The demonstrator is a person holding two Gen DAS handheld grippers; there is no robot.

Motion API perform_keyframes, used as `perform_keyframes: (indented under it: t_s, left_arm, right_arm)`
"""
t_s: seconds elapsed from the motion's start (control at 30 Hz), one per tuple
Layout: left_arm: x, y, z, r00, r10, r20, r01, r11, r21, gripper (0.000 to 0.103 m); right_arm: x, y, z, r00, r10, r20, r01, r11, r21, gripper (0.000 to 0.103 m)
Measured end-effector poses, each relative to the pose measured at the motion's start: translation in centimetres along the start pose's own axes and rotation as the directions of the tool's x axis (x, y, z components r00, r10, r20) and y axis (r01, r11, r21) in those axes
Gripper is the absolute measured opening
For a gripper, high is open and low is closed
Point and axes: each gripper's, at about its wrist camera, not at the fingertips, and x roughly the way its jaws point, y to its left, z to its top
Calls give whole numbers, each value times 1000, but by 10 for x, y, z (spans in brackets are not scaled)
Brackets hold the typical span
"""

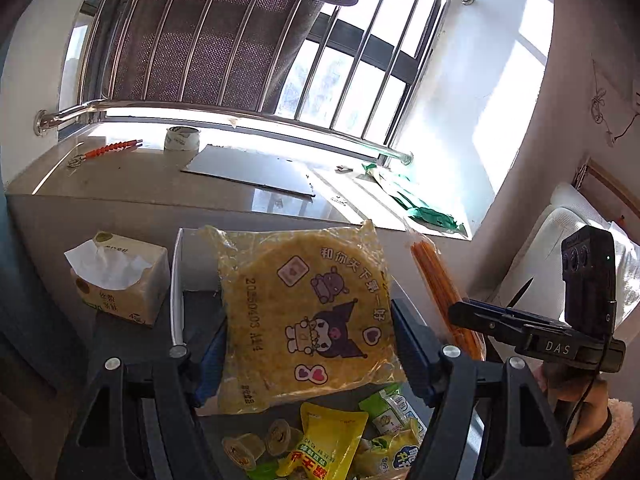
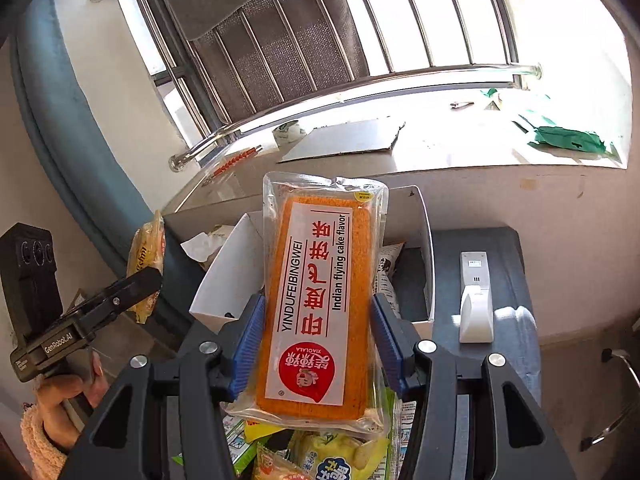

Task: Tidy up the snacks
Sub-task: 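Lower both packs into the white box and open both grippers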

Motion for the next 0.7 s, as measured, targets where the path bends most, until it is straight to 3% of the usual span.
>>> perform_keyframes:
  t_s: [0.2,0.3,0.33,0.47,0.57,0.7]
  left_arm:
    - [57,9,14,996,55,-71,-53,998,38,79]
    - [70,15,15,992,84,-91,-82,996,27,96]
    - [73,17,16,991,92,-96,-90,996,23,103]
    - [70,24,14,990,110,-84,-109,994,24,103]
    - [57,31,13,992,102,-74,-103,995,-7,103]
    - [27,31,12,995,97,-24,-97,995,-7,103]
  right_arm:
    - [54,-19,43,998,-29,-53,32,997,70,58]
    - [72,-25,48,995,-48,-88,54,997,62,60]
    - [77,-26,48,993,-56,-103,62,996,60,66]
    - [80,-31,48,993,-80,-89,87,993,79,103]
    - [63,-24,44,998,-56,-16,57,996,62,103]
    - [40,-10,41,999,-33,20,33,999,18,103]
